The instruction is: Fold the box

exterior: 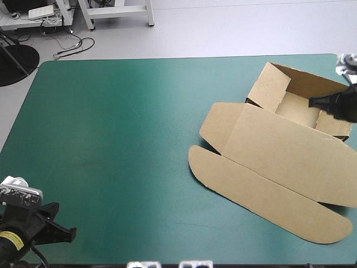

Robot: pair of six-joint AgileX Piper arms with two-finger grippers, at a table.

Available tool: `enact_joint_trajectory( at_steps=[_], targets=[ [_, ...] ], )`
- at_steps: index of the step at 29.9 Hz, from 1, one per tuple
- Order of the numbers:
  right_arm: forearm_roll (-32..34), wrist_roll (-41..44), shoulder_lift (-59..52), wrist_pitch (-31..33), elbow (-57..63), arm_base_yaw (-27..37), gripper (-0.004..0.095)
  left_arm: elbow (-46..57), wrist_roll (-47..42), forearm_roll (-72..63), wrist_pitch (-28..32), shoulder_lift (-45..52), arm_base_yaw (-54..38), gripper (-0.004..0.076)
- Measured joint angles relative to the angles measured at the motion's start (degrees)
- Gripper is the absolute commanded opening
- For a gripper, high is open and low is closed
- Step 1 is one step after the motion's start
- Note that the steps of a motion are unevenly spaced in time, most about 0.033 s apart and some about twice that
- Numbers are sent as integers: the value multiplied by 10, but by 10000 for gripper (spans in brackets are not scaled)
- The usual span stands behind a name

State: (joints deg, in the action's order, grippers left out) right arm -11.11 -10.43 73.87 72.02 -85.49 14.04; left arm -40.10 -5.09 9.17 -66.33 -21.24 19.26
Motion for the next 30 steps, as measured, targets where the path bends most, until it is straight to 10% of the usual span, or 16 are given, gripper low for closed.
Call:
enact_joint_trajectory(
  at_steps=[17,30],
  targets=[
    [-11,-55,-329,-77,475,-41,-19,117,29,-26,52,76,0,-10],
    [-11,-74,-475,-114,568,-41,-19,117,28,-27,47,79,0,-10]
  ],
)
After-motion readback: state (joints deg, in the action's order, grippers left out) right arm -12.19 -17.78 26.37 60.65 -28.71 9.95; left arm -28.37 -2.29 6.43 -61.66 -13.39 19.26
